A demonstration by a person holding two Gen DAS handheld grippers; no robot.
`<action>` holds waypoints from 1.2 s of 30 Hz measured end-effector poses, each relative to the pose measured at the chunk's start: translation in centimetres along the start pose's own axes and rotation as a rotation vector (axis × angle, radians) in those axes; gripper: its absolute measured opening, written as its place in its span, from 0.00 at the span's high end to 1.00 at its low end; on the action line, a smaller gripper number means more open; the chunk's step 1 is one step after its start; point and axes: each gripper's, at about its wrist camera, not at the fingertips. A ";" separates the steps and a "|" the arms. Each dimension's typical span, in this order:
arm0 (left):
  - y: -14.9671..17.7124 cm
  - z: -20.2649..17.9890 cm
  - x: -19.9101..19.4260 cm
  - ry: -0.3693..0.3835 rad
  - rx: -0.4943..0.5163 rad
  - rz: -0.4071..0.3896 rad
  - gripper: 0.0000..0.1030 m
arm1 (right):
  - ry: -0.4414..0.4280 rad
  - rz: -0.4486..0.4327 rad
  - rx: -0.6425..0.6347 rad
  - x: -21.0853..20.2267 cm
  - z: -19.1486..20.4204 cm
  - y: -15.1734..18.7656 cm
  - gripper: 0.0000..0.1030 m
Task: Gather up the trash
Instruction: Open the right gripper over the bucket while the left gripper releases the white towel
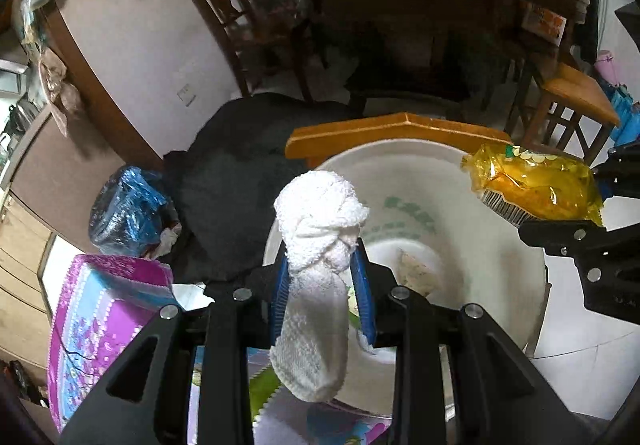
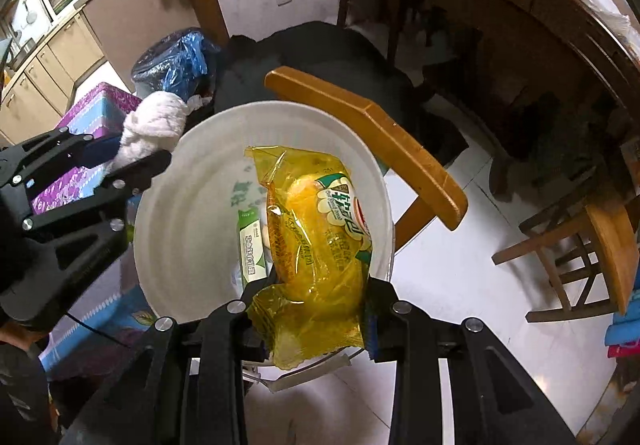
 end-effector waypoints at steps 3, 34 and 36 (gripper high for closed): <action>0.2 0.0 0.5 0.012 -0.003 0.008 0.73 | -0.003 0.008 0.001 0.5 0.0 0.1 0.67; 0.8 -0.7 1.5 0.028 0.000 0.024 0.72 | -0.017 0.029 -0.014 1.7 0.0 -0.1 0.67; 0.8 -0.6 1.5 0.024 -0.004 0.023 0.70 | -0.014 0.030 -0.015 1.8 0.0 -0.1 0.67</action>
Point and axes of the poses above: each gripper's, at about its wrist camera, not at the fingertips, and x roughly the way its jaws point, z to its left, y to its underside, and after that the axes turned 11 degrees about -z, right-handed
